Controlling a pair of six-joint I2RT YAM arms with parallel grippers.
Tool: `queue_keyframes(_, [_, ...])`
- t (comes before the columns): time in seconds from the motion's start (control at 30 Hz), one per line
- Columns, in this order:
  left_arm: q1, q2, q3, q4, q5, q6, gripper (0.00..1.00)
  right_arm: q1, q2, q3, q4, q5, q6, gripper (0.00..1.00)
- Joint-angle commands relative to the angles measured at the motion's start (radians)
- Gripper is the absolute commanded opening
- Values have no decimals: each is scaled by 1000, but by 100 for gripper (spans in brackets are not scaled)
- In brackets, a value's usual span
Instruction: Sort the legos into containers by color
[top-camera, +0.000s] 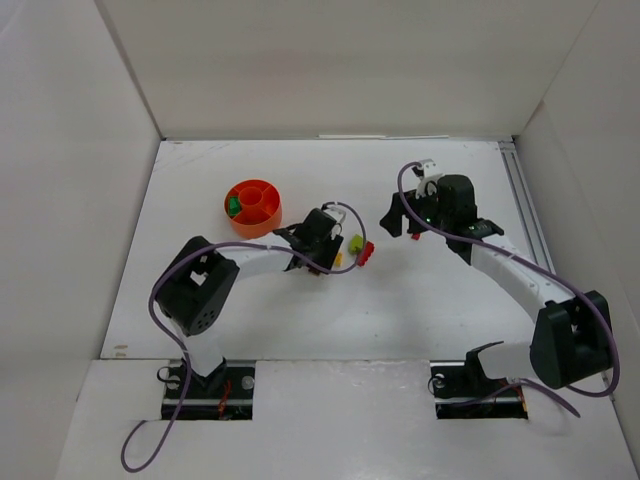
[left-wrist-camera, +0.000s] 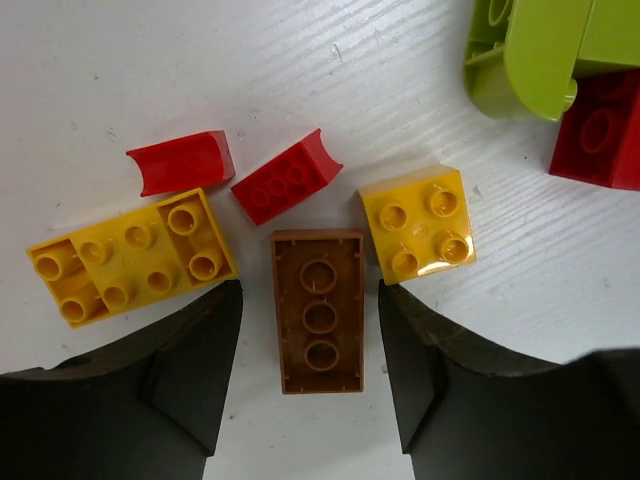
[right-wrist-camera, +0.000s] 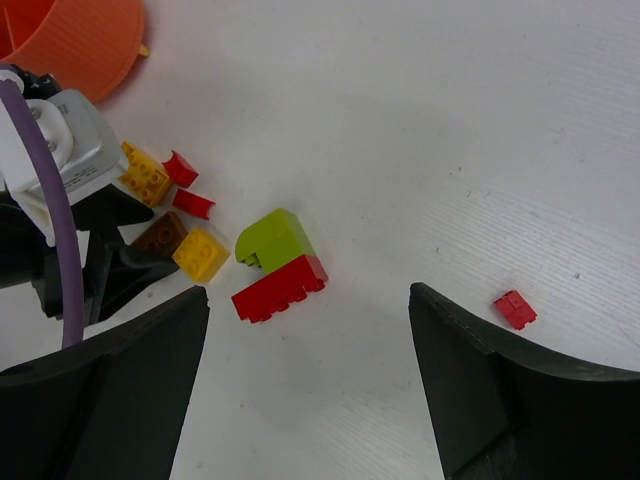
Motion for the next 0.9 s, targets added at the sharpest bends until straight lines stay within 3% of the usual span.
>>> queue_keyframes(0.0, [-7,24,38,-11,-26,2,51,-9,-29,4,22,-27,-4,85])
queue_keyframes(0.23, [-26,33,56,-29,-117,-29,24,-18,-29,13,22,-27,-4,85])
queue_keyframes(0.4, [-47,-38,56,-38,-192,-75,13,-18,-49,4,22,-36,-4,85])
queue_keyframes(0.47, [-47,-118,26,-38,-255,-153,11,-18,-58,4,22,-36,-13,85])
queue_keyframes(0.5, [-47,-148,16,-38,-358,-196,11,-18,-58,4,22,-36,-13,85])
queue_keyframes(0.6, [-47,-254,-21,-38,-463,-314,16,-18,-69,-5,22,-36,-13,85])
queue_keyframes(0.73, [-20,-329,-36,-27,-623,-418,16,-18,-69,-5,22,-36,-13,85])
queue_keyframes(0.87, [36,-361,-47,-70,-799,-613,17,-18,-69,-5,22,-36,-13,85])
